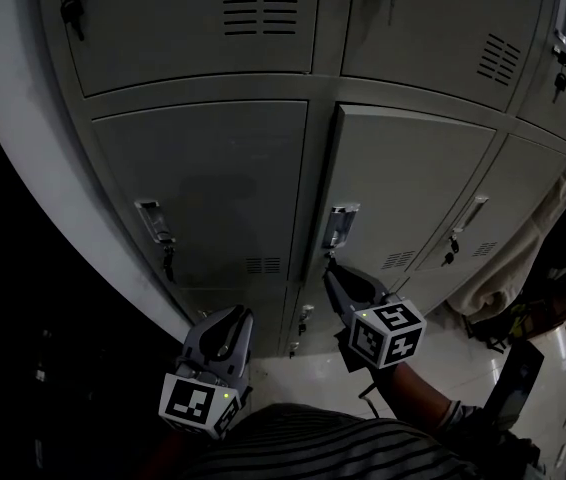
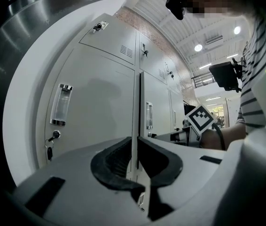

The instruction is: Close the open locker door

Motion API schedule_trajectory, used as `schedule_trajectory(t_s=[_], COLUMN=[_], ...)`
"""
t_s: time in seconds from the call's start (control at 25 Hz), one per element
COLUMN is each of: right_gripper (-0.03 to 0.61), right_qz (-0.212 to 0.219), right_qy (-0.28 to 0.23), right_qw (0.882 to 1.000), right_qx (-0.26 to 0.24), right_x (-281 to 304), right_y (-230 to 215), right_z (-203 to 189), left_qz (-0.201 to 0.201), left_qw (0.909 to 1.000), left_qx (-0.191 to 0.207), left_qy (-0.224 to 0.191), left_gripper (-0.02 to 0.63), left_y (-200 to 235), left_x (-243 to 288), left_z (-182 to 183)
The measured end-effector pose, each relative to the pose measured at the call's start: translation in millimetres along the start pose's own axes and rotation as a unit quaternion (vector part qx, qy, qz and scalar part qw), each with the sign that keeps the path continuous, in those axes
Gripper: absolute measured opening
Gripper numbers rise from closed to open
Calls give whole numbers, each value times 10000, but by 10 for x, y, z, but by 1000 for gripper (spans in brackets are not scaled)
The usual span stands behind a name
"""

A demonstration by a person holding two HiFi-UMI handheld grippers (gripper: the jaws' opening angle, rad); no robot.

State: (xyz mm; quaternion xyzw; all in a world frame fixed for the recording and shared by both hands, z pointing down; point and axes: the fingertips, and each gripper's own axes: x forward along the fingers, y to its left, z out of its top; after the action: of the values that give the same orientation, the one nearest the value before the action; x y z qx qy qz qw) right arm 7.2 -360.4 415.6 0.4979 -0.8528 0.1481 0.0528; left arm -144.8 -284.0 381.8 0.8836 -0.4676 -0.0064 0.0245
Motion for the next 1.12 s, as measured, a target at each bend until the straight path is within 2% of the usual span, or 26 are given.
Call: schedule_trajectory(t_s=[0.08,0.16,0.24,0.32,0.4,0.48,0.52,0.68,0.8,1.0,1.08,1.12], right_gripper=[48,46,46,31,31,31,31,31,31,41,45,48], right_qz=[114,328,549,642,578,522,554,691,657,612,538,460], right_qy=[-108,-304,-583,-831,-932,-972,-1006,-1054,-995,-954,-878,-802], right_qw=[9979,9852,9575,9270,9058,8938,8915,9031,9150,9276,9390,9491], right_qx=[622,1657,2770,3600,4093,4347,4382,4106,3854,3559,3281,3011], right_x=[-2,-7,-4,6,14,29,47,131,185,234,250,257], right_y=[-1,-11,-17,-28,-47,-68,-73,-81,-86,-92,-100,-103], right_z=[0,-2,1,-1,-26,-45,-35,42,73,104,112,113], left_qz=[3,-2,-8,-20,-18,-6,7,79,85,111,135,145], left_qw=[10000,10000,10000,10000,9999,9998,9998,9998,9998,9998,9997,9996], left_qx=[16,40,75,75,95,163,175,95,111,136,215,232], left_qy=[16,-1,-13,1,-25,-70,-66,163,174,124,37,35], left_gripper=[44,44,44,44,44,44,44,44,44,44,44,44], left_y=[3,0,-9,-24,-23,-6,2,19,26,43,71,78], left_x=[-10,-16,-22,-31,-40,-48,-53,-67,-57,-56,-60,-64], left_z=[-3,6,13,18,17,21,24,17,16,22,18,10])
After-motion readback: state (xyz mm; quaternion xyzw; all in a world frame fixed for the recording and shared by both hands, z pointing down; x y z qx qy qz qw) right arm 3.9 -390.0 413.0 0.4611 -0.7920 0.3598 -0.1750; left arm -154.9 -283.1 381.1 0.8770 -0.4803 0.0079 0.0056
